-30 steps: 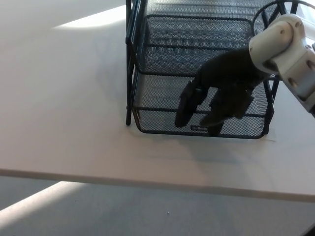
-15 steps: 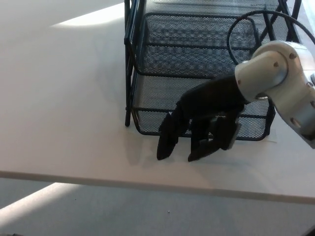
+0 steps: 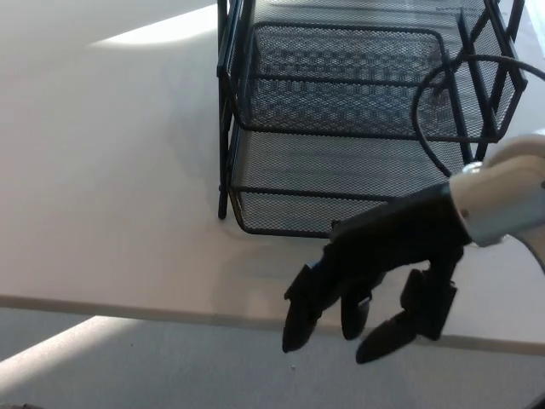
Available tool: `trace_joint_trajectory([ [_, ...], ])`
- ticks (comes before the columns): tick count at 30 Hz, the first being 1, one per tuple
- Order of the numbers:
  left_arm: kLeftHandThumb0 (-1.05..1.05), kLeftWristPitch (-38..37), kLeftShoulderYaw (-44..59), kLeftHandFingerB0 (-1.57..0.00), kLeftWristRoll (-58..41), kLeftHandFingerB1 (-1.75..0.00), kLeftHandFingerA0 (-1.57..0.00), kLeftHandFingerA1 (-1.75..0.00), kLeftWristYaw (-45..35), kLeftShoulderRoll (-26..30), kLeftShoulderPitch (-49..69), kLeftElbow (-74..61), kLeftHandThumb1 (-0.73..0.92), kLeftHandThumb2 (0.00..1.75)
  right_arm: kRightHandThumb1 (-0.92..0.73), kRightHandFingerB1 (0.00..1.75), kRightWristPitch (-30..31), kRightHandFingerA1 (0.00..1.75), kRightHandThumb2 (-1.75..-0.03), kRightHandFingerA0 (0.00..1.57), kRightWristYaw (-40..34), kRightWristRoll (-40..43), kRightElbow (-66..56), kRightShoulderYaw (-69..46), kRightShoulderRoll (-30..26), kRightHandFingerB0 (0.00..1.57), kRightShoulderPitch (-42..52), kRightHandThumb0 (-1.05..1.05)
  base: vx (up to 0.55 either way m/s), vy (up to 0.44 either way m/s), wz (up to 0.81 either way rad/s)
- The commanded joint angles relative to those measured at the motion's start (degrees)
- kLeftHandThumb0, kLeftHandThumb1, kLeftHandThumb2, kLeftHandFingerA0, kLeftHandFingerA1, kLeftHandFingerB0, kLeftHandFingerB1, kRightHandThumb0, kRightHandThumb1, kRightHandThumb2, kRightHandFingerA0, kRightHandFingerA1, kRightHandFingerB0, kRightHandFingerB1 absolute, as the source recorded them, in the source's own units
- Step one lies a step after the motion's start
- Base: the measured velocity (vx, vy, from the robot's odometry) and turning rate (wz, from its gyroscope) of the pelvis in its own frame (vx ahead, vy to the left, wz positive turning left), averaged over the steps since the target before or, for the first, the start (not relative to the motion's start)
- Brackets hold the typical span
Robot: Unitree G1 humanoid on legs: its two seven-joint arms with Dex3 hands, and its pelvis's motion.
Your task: A balck drawer is kept on the middle of the table and the robot uses its right hand to push it back away from the robot
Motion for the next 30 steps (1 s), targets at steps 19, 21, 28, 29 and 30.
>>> trace_joint_trajectory([
  [19,-0.54,-1.0,0.2,-0.35,0.6,-0.33,-0.52,-0.39,0.4,1.5,1.4,0.5,0.75,0.63,-0.75,0.34,-7.1,0.41,-0.63,0.49,-11.6,-0.8,21.3,-13.9,-11.1,0.35,39.9,-0.5,0.0,0.0,0.0],
  [21,-0.54,-1.1,0.1,-0.35,0.7,-0.33,-0.52,-0.39,0.7,1.6,1.5,0.4,0.75,0.63,-0.75,0.34,-8.5,0.41,-0.63,0.48,-14.0,-1.8,25.7,-13.4,-10.0,0.34,40.3,-0.5,0.0,0.0,0.0],
  [28,-0.55,-0.8,0.7,-0.34,0.0,-0.34,-0.5,-0.4,0.1,1.4,1.6,0.2,0.71,0.63,-0.75,0.34,-9.6,0.42,-0.63,0.51,-30.7,-14.8,33.6,-7.4,-7.2,0.36,41.1,-0.47,0.0,0.0,0.0],
  [29,-0.55,-0.9,0.6,-0.34,0.1,-0.34,-0.5,-0.4,0.3,1.4,1.6,0.3,0.71,0.63,-0.75,0.34,-9.5,0.42,-0.63,0.51,-33.7,-16.7,34.6,-6.5,-6.6,0.36,41.3,-0.47,0.0,0.0,0.0],
  [30,-0.56,-0.9,0.4,-0.33,0.4,-0.33,-0.5,-0.4,0.4,1.4,1.6,0.3,0.72,0.63,-0.76,0.34,-9.3,0.43,-0.63,0.5,-36.5,-18.5,36.2,-5.4,-5.7,0.36,41.3,-0.46,0.0,0.0,0.0],
])
